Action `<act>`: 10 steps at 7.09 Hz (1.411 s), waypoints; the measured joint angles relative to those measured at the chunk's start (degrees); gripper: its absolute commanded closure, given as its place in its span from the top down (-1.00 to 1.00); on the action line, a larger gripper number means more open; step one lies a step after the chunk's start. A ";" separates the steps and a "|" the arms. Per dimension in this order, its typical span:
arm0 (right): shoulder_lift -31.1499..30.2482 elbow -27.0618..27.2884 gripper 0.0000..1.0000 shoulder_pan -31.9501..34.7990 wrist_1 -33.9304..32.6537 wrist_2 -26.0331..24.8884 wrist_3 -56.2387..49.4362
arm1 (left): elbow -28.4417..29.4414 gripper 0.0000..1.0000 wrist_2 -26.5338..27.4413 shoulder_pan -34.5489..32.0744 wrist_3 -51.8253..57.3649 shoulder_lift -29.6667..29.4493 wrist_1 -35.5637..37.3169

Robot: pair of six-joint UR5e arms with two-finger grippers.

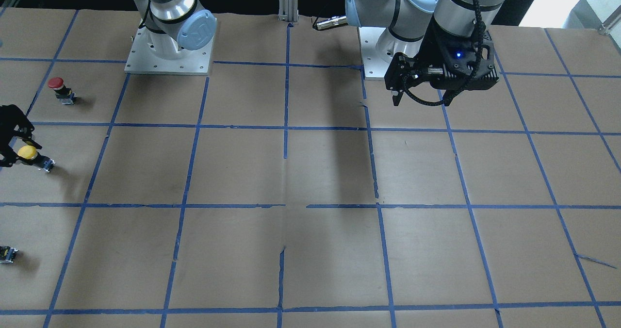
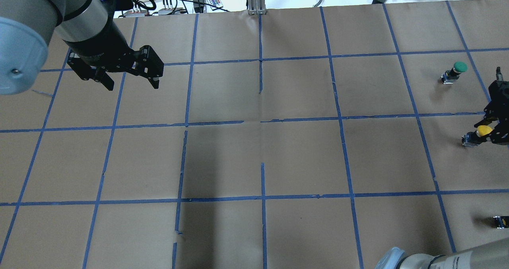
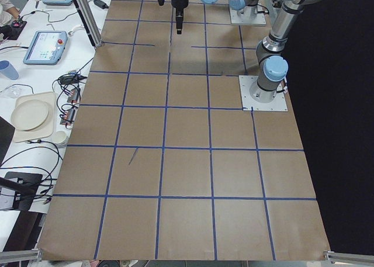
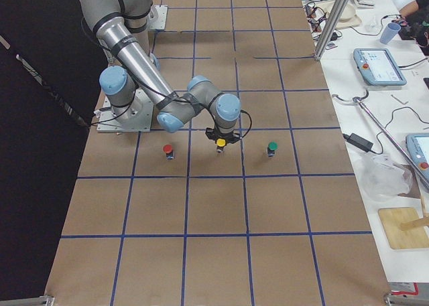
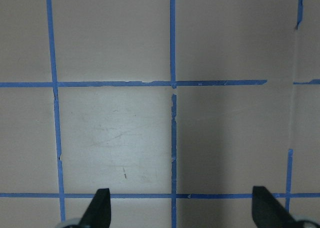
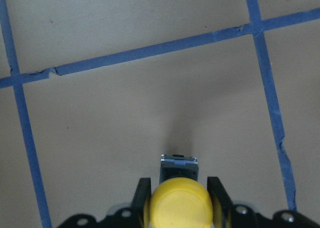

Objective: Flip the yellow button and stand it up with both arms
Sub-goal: 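Open the right gripper and release the standing yellow button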

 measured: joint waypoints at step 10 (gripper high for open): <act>0.85 -0.43 0.80 0.00 0.17 0.32 1.33 | 0.69 1.00 -0.42 0.54 -0.94 -0.05 -0.16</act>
